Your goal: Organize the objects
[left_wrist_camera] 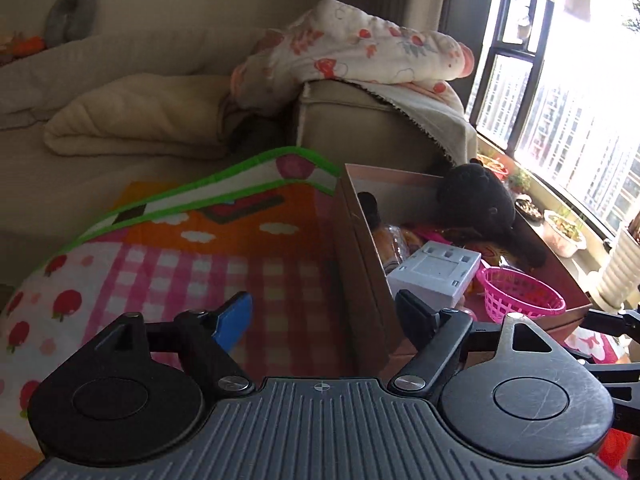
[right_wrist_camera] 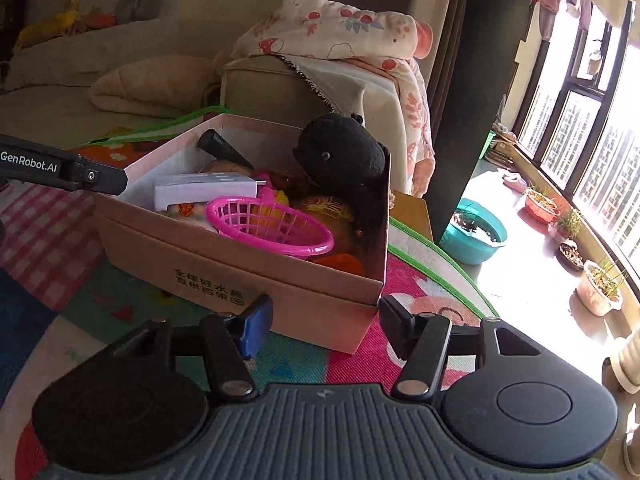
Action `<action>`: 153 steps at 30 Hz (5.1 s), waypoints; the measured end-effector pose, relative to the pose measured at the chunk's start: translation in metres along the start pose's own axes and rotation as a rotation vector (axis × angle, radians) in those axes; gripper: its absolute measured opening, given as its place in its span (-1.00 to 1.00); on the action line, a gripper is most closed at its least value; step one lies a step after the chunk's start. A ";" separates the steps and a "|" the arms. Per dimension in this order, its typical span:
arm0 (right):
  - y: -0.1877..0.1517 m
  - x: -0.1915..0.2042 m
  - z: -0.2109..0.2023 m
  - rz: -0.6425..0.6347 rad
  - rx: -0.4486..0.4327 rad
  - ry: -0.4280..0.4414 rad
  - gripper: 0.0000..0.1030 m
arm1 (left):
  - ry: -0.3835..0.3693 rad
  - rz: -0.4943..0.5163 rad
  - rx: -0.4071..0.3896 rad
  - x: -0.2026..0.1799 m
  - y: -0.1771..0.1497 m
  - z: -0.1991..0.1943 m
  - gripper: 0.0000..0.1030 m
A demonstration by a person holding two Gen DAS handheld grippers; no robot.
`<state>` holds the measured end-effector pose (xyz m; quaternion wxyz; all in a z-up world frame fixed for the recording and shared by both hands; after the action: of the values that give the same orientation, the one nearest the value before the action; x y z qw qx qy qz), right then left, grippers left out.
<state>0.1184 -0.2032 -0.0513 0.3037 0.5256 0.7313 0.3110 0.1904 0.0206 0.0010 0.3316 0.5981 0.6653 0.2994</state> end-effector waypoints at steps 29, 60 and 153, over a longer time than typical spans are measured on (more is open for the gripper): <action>-0.078 0.043 -0.045 0.276 0.057 -0.004 1.00 | 0.114 0.121 0.031 -0.004 -0.113 -0.072 0.97; -0.077 0.044 -0.043 0.242 0.013 -0.004 1.00 | 0.136 0.102 0.033 -0.005 -0.112 -0.068 0.99; -0.077 0.044 -0.043 0.242 0.013 -0.004 1.00 | 0.135 0.101 0.033 -0.005 -0.112 -0.069 0.99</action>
<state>0.0287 -0.1862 -0.0891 0.2618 0.6128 0.6638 0.3396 0.0685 0.0041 -0.0465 0.2604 0.6148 0.6599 0.3445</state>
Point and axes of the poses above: each gripper's, at about its wrist camera, not at the fingertips, and z roughly the way its jaws point, x to its left, y to its top, the point moved 8 cm from there along z, roughly the way its jaws point, and after that the axes turned 6 degrees about y, right-handed, at the moved point
